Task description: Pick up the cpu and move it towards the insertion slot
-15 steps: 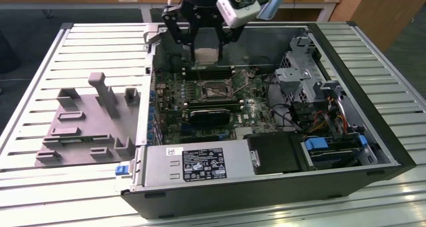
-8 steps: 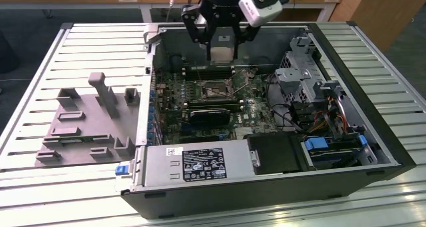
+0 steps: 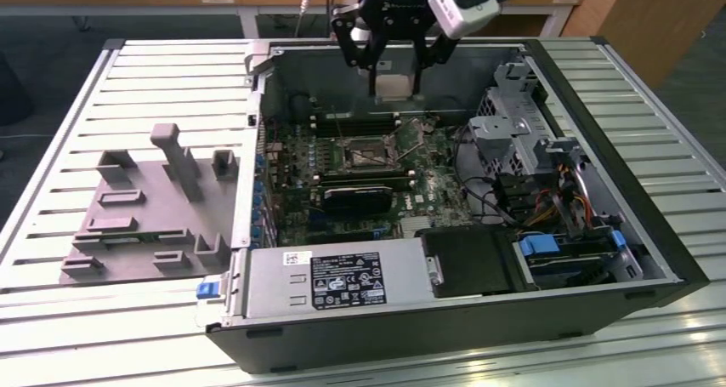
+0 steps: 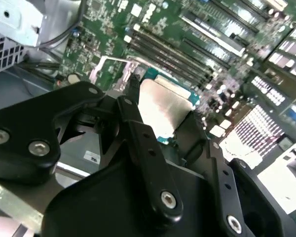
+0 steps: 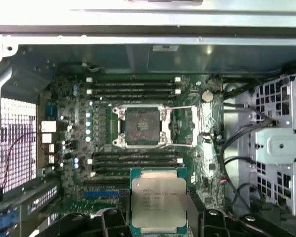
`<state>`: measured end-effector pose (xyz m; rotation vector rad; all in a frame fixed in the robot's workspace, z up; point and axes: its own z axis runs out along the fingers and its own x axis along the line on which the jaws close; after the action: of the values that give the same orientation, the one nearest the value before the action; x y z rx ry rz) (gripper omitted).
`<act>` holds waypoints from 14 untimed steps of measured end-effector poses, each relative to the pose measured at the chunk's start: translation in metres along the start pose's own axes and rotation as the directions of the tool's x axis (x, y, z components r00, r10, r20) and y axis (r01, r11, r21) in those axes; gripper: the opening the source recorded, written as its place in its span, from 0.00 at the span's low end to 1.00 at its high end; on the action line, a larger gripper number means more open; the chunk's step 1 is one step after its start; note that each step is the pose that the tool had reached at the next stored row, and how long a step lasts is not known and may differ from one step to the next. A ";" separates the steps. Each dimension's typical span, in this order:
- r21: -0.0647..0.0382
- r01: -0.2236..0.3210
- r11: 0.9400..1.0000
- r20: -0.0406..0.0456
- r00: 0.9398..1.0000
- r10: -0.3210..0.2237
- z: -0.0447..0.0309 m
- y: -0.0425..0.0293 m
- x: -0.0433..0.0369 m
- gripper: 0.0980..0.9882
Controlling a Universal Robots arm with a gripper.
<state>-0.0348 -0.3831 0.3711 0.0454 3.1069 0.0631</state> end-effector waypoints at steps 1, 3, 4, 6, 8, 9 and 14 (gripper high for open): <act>0.000 0.000 1.000 0.000 1.000 0.000 0.0006 0.0028 -0.0003 0.49; 0.000 0.000 1.000 0.000 1.000 0.000 0.0018 0.0096 -0.0005 0.49; 0.000 0.000 1.000 0.000 1.000 0.000 0.0023 0.0132 -0.0005 0.49; 0.000 0.000 1.000 0.000 1.000 0.000 0.0034 0.0200 -0.0004 0.49; 0.000 0.000 1.000 0.000 1.000 0.000 0.0041 0.0259 -0.0001 0.49; 0.000 0.000 1.000 0.000 1.000 0.000 0.0045 0.0283 -0.0001 0.49; 0.000 0.001 1.000 0.000 1.000 -0.001 0.0062 0.0360 0.0002 0.49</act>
<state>-0.0338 -0.3468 0.3664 0.0441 3.1070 0.0629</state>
